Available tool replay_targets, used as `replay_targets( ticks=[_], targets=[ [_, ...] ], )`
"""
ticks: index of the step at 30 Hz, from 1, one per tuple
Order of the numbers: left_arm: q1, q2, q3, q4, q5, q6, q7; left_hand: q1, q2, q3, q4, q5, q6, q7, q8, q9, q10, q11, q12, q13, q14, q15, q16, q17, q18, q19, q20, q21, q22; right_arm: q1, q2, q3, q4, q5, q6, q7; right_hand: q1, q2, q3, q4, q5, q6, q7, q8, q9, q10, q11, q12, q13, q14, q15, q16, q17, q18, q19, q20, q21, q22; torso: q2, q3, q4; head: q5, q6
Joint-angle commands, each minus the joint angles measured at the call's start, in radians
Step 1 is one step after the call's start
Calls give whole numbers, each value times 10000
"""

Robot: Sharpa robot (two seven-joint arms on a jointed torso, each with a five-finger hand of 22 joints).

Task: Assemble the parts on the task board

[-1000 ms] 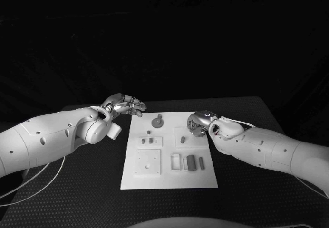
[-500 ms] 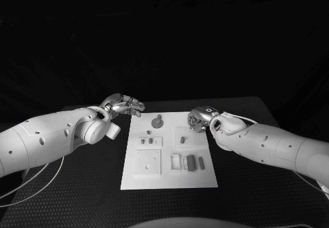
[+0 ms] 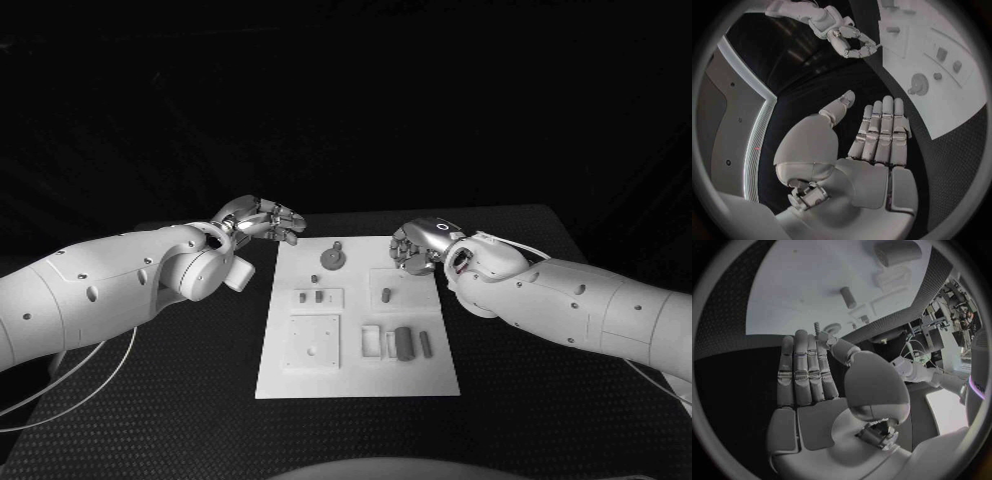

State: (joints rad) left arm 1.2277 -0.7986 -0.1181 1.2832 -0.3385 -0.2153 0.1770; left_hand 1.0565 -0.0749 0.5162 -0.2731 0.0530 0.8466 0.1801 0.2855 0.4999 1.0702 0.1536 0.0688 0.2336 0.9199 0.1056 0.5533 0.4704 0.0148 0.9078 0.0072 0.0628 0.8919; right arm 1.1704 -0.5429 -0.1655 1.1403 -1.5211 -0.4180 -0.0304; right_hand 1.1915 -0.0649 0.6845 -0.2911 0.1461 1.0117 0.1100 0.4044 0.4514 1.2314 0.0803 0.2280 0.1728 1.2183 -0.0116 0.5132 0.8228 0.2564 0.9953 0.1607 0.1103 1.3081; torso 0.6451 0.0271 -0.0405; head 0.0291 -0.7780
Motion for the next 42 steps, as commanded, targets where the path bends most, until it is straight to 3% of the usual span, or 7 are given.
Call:
replay_targets(
  ticks=[1, 8, 16, 26, 30, 34, 42],
  targets=[
    [26, 35, 8, -29, 96, 9, 66, -57, 5, -47, -3, -24, -39, 64, 56, -13, 4, 66, 17, -12, 23, 28, -37, 17, 91, 24, 33, 34, -18, -2, 78, 1, 270, 319, -310, 328, -66, -12, 42, 16, 21, 20, 26, -39, 2, 67, 14, -32, 15, 42, -4, 39, 9, 54, 75, 25, 46, 197, -1, 0, 13, 74, 22],
    [34, 61, 8, -114, 123, 4, 63, -53, 3, -45, -3, -24, -42, 66, 56, -16, 5, 67, 18, -17, 24, 29, -48, 32, 91, 26, 34, 34, -34, -6, 217, 2, 917, 357, -268, 377, -66, -8, 47, 18, 22, 18, 27, -43, 4, 65, 14, -39, 19, 42, -5, 38, 9, 54, 80, 23, 44, 196, 6, -11, 29, 215, 42],
    [46, 55, 8, -111, 143, -1, 60, -49, 0, -44, -4, -24, -44, 67, 56, -18, 5, 67, 18, -21, 24, 30, -56, 43, 91, 27, 35, 34, -45, -6, 319, 2, 661, 354, -189, 334, -71, 1, 51, 18, 23, 11, 29, -50, 6, 59, 17, -51, 26, 35, -4, 34, 7, 54, 78, 23, 37, 193, 9, -12, 14, 248, 52],
    [59, 55, 8, -117, 166, 0, 59, -45, -1, -42, -5, -24, -43, 67, 58, -20, 5, 67, 18, -25, 25, 30, -64, 55, 91, 28, 36, 34, -57, -4, 428, 2, 182, 302, 318, 250, -114, 18, 52, 20, 20, -40, 53, -93, 10, 10, 44, -114, 46, -13, 16, 6, -5, 54, 40, 38, -3, 187, 8, 7, 8, 245, 56],
    [59, 55, 7, -121, 166, -2, 57, -43, -1, -41, -5, -24, -42, 67, 59, -20, 5, 67, 19, -27, 26, 30, -68, 61, 92, 29, 36, 34, -62, -2, 510, 2, -66, 302, 778, 205, -191, -1, 25, 31, 17, -154, 108, -160, 26, -95, 102, -215, 59, -110, 64, -51, -35, 44, -51, 71, -69, 186, 6, 11, 2, 234, 68],
    [60, 69, 7, -132, 167, 9, 55, -41, -5, -41, -6, -24, -42, 66, 60, -21, 6, 67, 19, -30, 26, 31, -74, 69, 92, 30, 36, 34, -70, -1, 722, 1, -608, 165, 1305, 153, -532, -361, -169, 208, 13, -619, 294, -414, 32, -257, 195, -375, 87, -273, 154, -140, -86, 26, -200, 130, -159, 208, 8, 14, 6, 213, 92],
    [60, 107, 6, -171, 167, 35, 43, -43, -7, -42, -4, -24, -42, 66, 61, -22, 7, 67, 20, -33, 28, 31, -80, 78, 91, 32, 37, 35, -79, -3, 1111, -42, -1496, -474, 1711, 344, -414, -634, -192, 150, 14, -965, 438, -625, 0, -304, 218, -461, 153, -376, 185, -168, -105, 34, -295, 153, -187, 232, 15, 11, 23, 229, 63]
  ],
)
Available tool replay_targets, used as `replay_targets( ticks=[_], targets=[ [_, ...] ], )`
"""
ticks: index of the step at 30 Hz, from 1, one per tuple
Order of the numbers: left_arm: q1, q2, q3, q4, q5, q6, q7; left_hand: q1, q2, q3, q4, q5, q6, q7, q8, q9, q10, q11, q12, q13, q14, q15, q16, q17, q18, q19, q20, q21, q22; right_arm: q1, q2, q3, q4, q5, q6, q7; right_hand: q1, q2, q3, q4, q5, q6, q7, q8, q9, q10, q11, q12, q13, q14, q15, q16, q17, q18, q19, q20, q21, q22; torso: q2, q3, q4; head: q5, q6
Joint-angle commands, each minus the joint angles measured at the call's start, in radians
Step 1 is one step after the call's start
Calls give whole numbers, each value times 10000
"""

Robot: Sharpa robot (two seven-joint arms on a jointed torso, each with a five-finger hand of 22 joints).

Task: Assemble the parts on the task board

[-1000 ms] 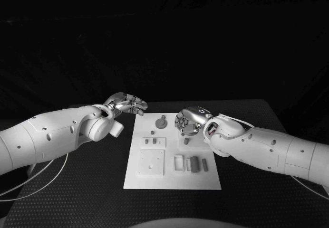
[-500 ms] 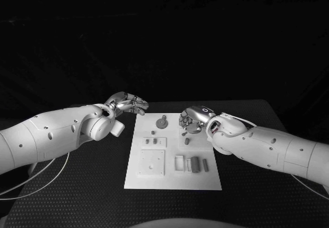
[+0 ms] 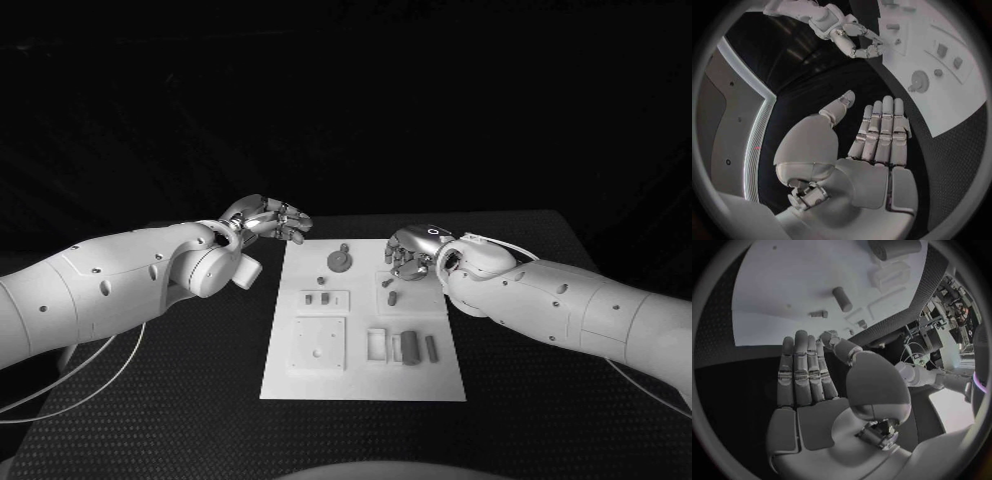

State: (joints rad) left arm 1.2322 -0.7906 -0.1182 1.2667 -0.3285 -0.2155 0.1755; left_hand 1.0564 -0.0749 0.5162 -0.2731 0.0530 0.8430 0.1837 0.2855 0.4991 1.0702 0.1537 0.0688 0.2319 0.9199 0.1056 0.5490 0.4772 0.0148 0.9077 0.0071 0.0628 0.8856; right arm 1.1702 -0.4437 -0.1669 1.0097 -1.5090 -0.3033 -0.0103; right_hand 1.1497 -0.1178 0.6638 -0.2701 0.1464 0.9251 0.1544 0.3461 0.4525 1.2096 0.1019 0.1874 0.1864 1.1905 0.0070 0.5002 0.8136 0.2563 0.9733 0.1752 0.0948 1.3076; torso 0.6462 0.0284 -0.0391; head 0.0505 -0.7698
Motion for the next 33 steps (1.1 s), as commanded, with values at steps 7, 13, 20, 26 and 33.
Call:
replay_targets(
  ticks=[7, 13, 20, 26, 33],
  targets=[
    [14, 84, 7, -31, 68, 68, 58, -45, -5, -42, 1, -24, -8, 32, 62, -16, 7, 67, 20, -21, 29, 32, -45, 22, 91, 35, 38, 35, -28, -4, 360, -280, -667, -799, 697, 484, 78, -261, -46, -10, 10, -125, 9, -72, 12, 51, -60, 55, 268, -142, 8, -1, 7, 34, -110, 24, 16, 254, 9, -2, 18, 43, -49],
    [14, 116, 7, -22, 68, 74, 58, -44, -4, -41, 2, -24, -11, 33, 62, -18, 7, 67, 20, -24, 31, 31, -51, 31, 92, 37, 38, 35, -37, -8, 544, -537, -1094, -802, 867, 712, 191, -277, -284, 118, 8, -57, -17, -93, 99, 36, -330, 884, 2039, -234, -186, 1162, 671, 51, 121, -82, 566, 278, 6, -3, 10, 42, -62],
    [14, 142, 7, 36, 68, 83, 63, -43, -1, -39, 4, -23, -12, 34, 62, -20, 8, 67, 21, -26, 33, 31, -56, 39, 92, 40, 38, 36, -45, -19, 719, -628, -1312, -755, 907, 904, 132, -143, -253, 202, 12, 101, -92, -112, 259, -904, -555, 2587, 5793, -788, -504, 3639, 1381, 10, 123, -318, 2020, 282, 7, -6, 3, 47, -81],
    [14, 165, 7, 99, 68, 105, 65, -43, 1, -39, 6, -24, -14, 35, 62, -21, 8, 68, 21, -29, 34, 31, -61, 48, 93, 41, 38, 36, -53, -29, 804, -637, -1314, -623, 736, 1023, 81, 16, -181, 228, 14, 91, -98, -157, 304, -987, -587, 2799, 6435, -918, -571, 4264, 1273, 30, 33, -348, 2515, 277, 4, -13, 6, 44, -89],
    [14, 165, 7, 162, 68, 116, 64, -46, 3, -39, 9, -24, -18, 36, 61, -24, 10, 67, 22, -33, 35, 32, -69, 59, 92, 44, 39, 36, -65, -55, 895, -648, -1355, -583, 913, 1072, 41, 169, -132, 240, 15, -1, -74, -234, 300, -995, -585, 2846, 6692, -975, -595, 4561, 1151, 46, -20, -352, 2763, 272, 1, -18, 8, 65, -107]
  ],
)
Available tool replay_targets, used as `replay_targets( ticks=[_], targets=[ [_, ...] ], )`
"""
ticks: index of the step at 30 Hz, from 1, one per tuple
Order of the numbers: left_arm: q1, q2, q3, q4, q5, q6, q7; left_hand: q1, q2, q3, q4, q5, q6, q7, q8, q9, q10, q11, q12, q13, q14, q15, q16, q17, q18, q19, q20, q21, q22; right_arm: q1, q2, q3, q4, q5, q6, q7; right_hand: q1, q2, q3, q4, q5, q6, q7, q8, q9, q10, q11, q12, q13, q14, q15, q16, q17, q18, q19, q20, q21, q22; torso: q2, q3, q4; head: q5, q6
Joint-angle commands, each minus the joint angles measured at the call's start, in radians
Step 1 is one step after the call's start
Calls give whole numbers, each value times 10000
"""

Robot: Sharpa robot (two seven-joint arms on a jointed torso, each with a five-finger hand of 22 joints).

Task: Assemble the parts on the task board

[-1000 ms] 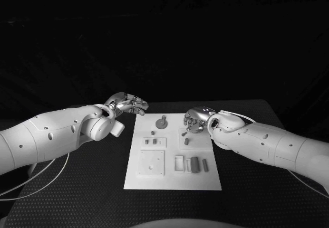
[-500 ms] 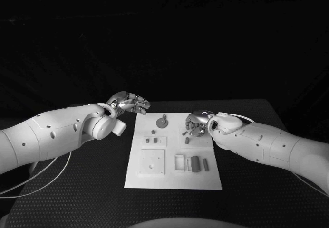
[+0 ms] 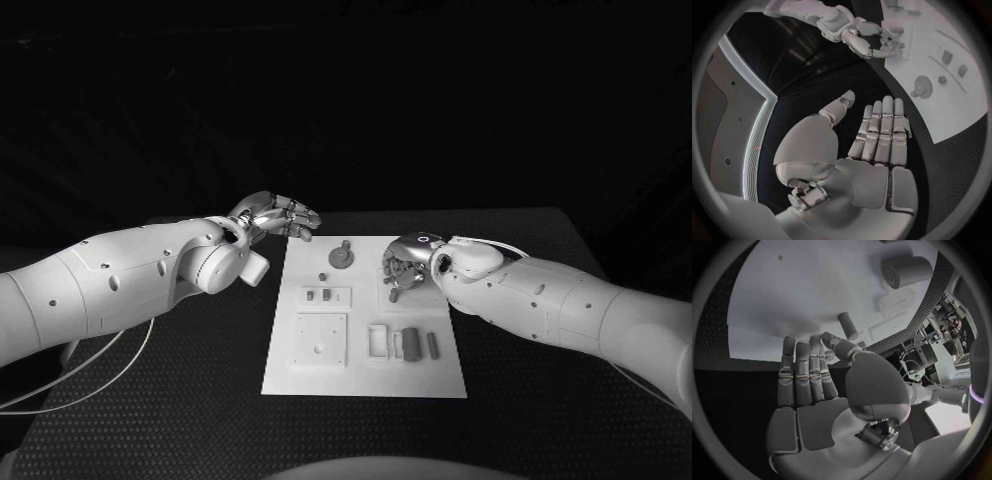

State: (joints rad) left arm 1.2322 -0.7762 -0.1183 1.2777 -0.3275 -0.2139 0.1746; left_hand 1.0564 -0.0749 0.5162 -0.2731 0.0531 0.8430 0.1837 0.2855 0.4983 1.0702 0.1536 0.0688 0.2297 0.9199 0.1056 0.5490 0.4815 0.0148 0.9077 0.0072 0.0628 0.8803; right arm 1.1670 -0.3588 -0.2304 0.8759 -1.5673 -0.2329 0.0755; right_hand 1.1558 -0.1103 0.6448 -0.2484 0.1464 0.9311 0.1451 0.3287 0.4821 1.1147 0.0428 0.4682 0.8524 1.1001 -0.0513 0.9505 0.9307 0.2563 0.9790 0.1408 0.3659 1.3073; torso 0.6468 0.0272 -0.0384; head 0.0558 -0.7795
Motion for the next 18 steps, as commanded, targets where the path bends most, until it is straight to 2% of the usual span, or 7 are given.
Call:
replay_targets(
  ticks=[1, 13, 18],
  targets=[
    [14, 16, 8, 68, 58, 99, 72, -46, 3, -40, 10, -24, -18, 36, 61, -15, 10, 67, 22, -10, 36, 31, -70, 17, 92, 43, 39, 36, -12, -35, 58, -19, -20, 1, 230, 217, -23, 119, 64, 24, 15, -52, 17, -57, 7, -50, 5, 39, 54, -79, -13, 84, -33, 47, -86, -8, 73, 274, -4, -8, 3, 12, -13],
    [15, -29, 9, 175, 58, 100, 52, -47, 0, -41, 10, -24, -20, 37, 62, -18, 12, 67, 24, -14, 37, 31, -79, 31, 93, 46, 39, 36, -25, -111, 101, -74, -235, -122, 999, 144, -158, 372, 101, 129, 14, 6, 7, -50, 34, -95, 7, 17, 248, -197, -9, 313, -194, 47, -214, 10, 257, 267, 1, -6, 2, 37, -86],
    [17, -36, 9, 185, 58, 116, 35, -46, -2, -42, 10, -24, -22, 37, 62, -19, 13, 66, 24, -17, 38, 32, -85, 39, 93, 47, 39, 36, -33, -151, 133, -98, -371, -235, 1094, 124, -150, 404, 101, 82, 13, 44, -14, -43, 53, -44, -22, 77, 406, -197, -42, 544, -256, 55, -209, -11, 427, 271, -4, 1, -4, 47, -117]
  ],
)
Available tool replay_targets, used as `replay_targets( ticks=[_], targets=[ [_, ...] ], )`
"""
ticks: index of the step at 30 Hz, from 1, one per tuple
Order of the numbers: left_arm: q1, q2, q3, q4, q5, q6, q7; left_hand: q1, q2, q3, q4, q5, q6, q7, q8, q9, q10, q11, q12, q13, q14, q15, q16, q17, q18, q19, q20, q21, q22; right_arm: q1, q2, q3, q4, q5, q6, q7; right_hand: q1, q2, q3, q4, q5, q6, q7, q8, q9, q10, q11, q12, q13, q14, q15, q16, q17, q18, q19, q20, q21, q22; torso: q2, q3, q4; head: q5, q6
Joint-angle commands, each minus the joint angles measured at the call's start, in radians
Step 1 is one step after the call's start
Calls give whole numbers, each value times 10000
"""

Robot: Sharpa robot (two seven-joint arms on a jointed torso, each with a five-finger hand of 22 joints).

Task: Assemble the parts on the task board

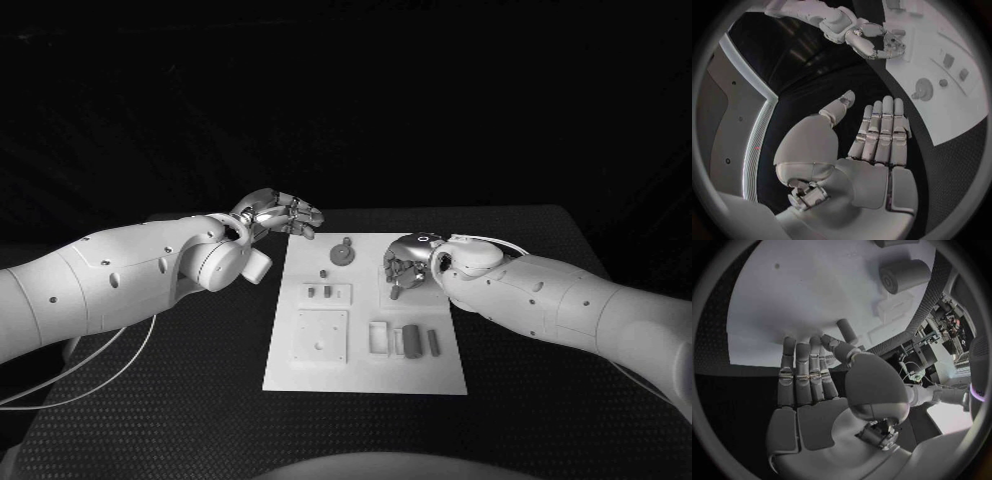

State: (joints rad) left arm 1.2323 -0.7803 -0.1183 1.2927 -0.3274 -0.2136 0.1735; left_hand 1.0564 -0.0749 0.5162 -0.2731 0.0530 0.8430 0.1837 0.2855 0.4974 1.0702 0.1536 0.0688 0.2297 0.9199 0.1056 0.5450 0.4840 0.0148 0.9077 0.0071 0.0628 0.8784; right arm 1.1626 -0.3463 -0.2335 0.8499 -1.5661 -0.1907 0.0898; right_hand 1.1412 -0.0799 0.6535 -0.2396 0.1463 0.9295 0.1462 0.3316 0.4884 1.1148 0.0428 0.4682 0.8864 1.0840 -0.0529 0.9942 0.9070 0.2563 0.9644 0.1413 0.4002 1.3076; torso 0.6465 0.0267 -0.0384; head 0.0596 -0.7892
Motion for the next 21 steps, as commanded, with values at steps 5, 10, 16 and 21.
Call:
replay_targets(
  ticks=[5, 10, 16, 21],
  targets=[
    [18, 14, 8, 33, 56, 110, 42, -48, -9, -44, 10, -24, -34, 42, 57, -15, 13, 67, 24, -21, 39, 32, -55, 28, 92, 49, 40, 37, -26, -109, 3, -68, -314, -332, 627, -46, 51, 0, 22, -145, 16, 48, -27, -94, -6, -67, -29, 104, 199, -90, -44, 297, -92, 55, -93, -35, 223, 262, -9, 8, -8, 11, -26],
    [20, -1, 8, 48, 56, 110, 29, -49, -12, -47, 11, -24, -47, 47, 51, -20, 12, 67, 24, -26, 41, 32, -64, 41, 92, 51, 40, 37, -39, -109, -33, -70, -320, -452, 419, -190, 62, -129, 11, -234, 13, 54, -23, -101, 0, -104, -23, 97, 265, -123, -43, 391, -156, 55, -115, -32, 297, 258, -5, 9, -19, -3, -36],
    [22, -7, 8, 51, 56, 104, 24, -45, -13, -46, 9, -24, -59, 52, 46, -24, 10, 68, 23, -31, 42, 32, -74, 54, 93, 52, 39, 37, -51, -109, -98, -72, -356, -787, 209, -429, 39, -270, -32, -233, 12, 254, -97, -16, 80, -70, -87, 289, 561, -113, -115, 923, -221, 55, -25, -92, 628, 263, -9, 12, -15, -32, -41],
    [22, -23, 8, 51, 56, 98, 19, -41, -11, -44, 8, -24, -64, 54, 45, -26, 10, 68, 23, -34, 43, 31, -80, 62, 93, 54, 39, 38, -58, -109, -178, -86, -411, -1015, 288, -529, 57, -372, -122, -147, 14, 549, -233, 100, 239, -41, -228, 905, 1156, -147, -280, 2074, -143, 55, 157, -266, 1365, 267, -8, 13, -17, -42, -48]
  ],
)
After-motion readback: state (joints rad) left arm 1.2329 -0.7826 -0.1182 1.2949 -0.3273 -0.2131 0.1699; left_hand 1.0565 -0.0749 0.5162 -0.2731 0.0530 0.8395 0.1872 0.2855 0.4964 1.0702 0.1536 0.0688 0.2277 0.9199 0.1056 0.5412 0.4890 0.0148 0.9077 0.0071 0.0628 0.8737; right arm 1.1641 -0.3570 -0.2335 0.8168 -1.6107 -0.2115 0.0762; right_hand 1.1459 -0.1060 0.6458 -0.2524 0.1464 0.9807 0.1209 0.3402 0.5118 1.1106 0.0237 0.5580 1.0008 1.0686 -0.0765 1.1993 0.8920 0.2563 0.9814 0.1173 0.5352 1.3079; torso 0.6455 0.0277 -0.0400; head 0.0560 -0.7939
